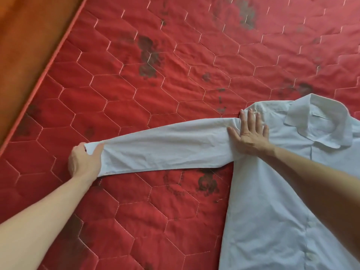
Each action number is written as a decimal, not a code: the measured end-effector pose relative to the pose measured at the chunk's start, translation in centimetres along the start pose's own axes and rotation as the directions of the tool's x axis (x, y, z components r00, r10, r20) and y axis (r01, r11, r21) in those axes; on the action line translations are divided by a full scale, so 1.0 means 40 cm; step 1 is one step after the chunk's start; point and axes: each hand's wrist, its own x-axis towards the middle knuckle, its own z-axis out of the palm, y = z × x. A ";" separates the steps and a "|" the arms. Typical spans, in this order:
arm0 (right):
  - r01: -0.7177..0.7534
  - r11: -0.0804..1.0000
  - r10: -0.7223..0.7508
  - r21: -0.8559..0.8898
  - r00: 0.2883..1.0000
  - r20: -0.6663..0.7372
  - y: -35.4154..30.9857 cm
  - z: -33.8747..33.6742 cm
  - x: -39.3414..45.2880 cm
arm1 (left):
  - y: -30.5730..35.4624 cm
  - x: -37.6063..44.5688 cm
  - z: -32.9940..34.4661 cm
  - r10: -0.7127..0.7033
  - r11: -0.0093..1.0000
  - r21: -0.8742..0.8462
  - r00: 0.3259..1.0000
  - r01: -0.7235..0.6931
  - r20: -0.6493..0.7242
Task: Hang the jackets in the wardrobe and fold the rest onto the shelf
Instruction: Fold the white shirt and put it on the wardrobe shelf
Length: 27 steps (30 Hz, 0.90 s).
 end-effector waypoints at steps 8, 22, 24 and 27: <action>-0.033 0.988 0.063 -0.154 0.979 0.191 -0.038 -0.082 -0.003 | 0.009 -0.023 -0.049 0.130 0.985 -0.119 0.991 -0.126 0.032; 0.136 0.363 -0.390 0.922 0.920 0.018 -0.318 -0.081 -0.454 | 0.432 -0.418 0.121 0.386 0.839 -0.462 0.913 -0.288 0.131; 0.085 0.291 -0.331 0.953 0.943 0.018 -0.257 -0.145 -0.458 | 0.507 -0.506 0.155 0.375 0.815 -0.542 0.899 -0.205 0.224; 0.096 0.198 -0.327 0.975 0.945 -0.026 -0.107 -0.226 -0.441 | 0.607 -0.615 0.184 0.456 0.771 -0.621 0.805 -0.143 0.381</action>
